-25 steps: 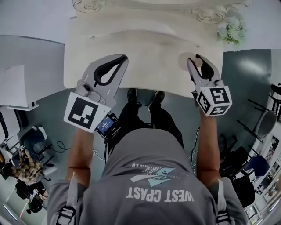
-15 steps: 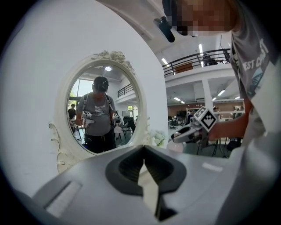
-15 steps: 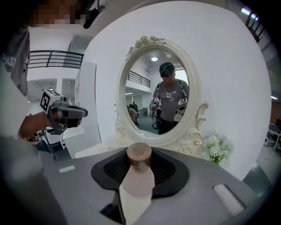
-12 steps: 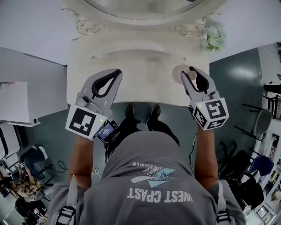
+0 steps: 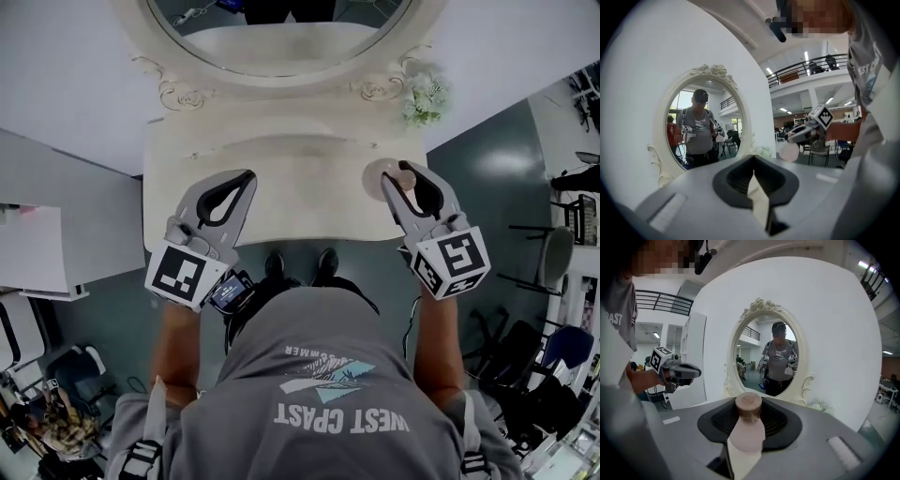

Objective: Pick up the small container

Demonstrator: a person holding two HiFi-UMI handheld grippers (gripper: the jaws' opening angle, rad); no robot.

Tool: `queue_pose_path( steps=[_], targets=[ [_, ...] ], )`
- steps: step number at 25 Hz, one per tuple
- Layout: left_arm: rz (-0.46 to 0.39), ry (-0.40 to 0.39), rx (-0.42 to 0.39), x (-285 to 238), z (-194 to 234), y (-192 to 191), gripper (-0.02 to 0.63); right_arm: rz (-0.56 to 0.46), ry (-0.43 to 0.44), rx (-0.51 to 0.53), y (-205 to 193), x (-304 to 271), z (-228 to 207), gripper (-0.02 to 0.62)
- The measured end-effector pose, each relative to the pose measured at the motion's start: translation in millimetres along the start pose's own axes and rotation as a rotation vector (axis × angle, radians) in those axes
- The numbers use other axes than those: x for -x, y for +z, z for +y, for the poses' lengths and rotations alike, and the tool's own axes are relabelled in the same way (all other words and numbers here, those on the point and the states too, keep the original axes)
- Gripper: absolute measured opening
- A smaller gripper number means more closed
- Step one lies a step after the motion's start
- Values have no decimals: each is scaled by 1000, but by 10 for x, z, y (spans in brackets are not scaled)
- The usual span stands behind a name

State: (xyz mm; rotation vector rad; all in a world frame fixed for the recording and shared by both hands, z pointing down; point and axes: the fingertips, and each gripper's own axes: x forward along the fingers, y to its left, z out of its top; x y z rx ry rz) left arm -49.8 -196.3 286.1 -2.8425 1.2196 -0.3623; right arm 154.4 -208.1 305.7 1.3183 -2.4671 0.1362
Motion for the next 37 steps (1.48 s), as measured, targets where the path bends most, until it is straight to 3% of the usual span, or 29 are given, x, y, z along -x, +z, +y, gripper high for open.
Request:
queue_pose_path(
  steps=[16, 37],
  targets=[
    [-46, -38, -10, 24, -36, 174, 2, -76, -73, 58, 534, 415, 27, 138],
    [-16, -32, 20, 3, -32, 93, 2, -64, -62, 54, 513, 387, 31, 137]
  ],
)
